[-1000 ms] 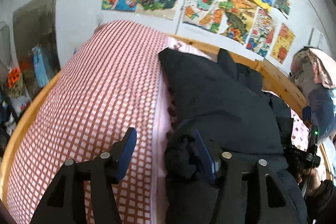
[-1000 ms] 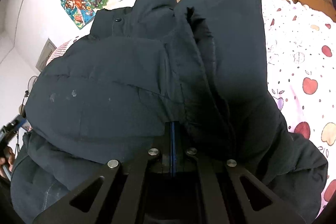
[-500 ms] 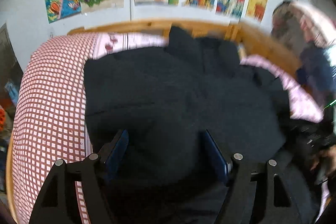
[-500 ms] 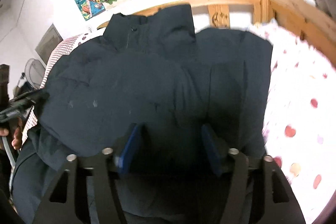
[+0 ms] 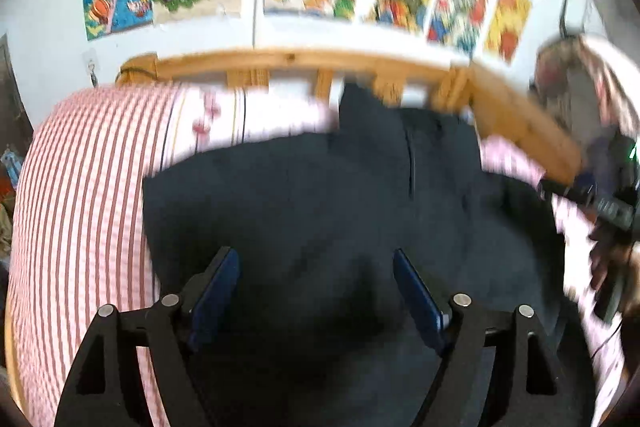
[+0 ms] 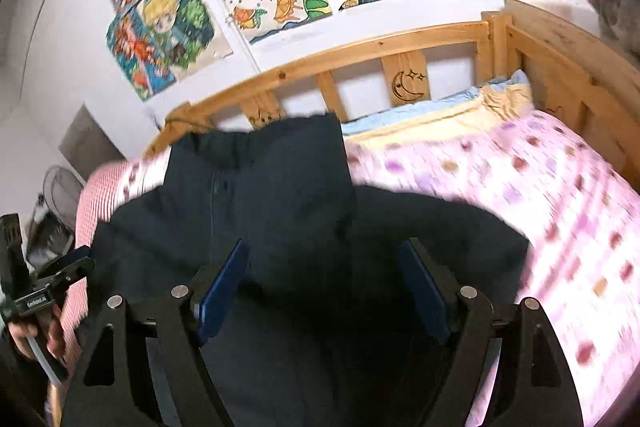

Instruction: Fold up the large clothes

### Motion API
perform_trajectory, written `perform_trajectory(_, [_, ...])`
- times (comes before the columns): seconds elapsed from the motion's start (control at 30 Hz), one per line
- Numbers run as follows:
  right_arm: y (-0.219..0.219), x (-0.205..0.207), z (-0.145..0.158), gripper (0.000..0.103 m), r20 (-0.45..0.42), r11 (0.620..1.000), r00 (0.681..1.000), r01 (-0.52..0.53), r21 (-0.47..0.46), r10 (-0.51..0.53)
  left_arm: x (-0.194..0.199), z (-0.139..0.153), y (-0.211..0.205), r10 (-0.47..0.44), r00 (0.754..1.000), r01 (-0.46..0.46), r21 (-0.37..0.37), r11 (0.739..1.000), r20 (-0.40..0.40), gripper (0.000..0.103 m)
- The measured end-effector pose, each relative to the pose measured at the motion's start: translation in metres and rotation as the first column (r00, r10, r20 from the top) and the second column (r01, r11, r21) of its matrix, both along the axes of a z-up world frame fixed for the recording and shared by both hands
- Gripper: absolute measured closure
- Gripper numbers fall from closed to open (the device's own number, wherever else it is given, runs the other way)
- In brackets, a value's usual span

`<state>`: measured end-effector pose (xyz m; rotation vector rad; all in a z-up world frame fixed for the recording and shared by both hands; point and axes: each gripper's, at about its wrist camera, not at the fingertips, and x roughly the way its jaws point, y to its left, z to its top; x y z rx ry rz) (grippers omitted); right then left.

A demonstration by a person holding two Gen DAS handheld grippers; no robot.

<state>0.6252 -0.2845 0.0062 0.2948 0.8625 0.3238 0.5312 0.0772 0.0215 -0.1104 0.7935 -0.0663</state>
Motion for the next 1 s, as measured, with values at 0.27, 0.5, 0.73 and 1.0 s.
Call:
perform_trajectory(0.27, [0.025, 0.078, -0.027, 0.028, -0.041, 0.986, 0.996, 0.081, 0.148, -0.076, 0.097, 0.014, -0.022, 0.021, 0.998, -0.016, -0.087, 0.996, 0.058, 0.022])
perform_trajectory(0.5, [0.045, 0.106, -0.046, 0.061, -0.047, 0.987, 0.995, 0.089, 0.135, -0.083, 0.164, -0.006, -0.04, 0.074, 0.997, -0.071, -0.074, 0.995, 0.034, 0.022])
perform_trajectory(0.73, [0.04, 0.089, -0.031, 0.083, 0.008, 0.99, 0.997, 0.069, 0.123, -0.07, 0.173, -0.015, -0.042, 0.039, 0.999, -0.04, -0.136, 0.99, -0.009, 0.082])
perform_trajectory(1.0, [0.027, 0.049, 0.008, 0.089, 0.081, 0.994, 0.996, 0.032, 0.1, -0.041, 0.128, 0.02, -0.041, -0.04, 0.998, 0.044, -0.112, 0.993, 0.039, 0.095])
